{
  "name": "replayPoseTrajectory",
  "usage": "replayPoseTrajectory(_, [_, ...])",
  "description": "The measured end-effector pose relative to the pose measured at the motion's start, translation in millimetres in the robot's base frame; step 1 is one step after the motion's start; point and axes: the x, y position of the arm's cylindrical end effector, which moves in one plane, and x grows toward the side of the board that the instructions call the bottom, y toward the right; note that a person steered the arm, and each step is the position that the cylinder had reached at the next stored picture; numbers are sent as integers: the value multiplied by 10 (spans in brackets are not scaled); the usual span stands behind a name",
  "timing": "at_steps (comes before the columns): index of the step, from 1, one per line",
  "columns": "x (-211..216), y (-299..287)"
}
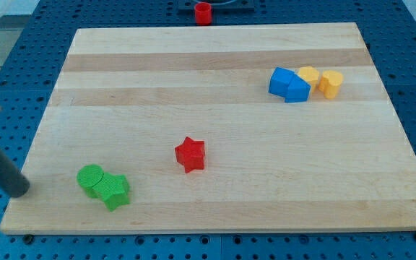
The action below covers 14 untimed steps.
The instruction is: Push the green blocks into the red star
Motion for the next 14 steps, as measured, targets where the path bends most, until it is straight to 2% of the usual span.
replayPoseTrajectory(1, [396,199])
replayPoseTrajectory(2, [292,614])
replayPoseTrajectory(3, [6,799])
replayPoseTrajectory(4, [5,531])
replayPoseTrajectory(5, [40,666])
replayPoseTrajectory(7, [85,1769])
replayPoseTrajectory(9, [80,2344])
replayPoseTrajectory(10, [411,1809])
replayPoseTrajectory(11, [386,687])
replayPoseTrajectory(12, [363,-94])
replayPoseTrajectory(14, [-240,33])
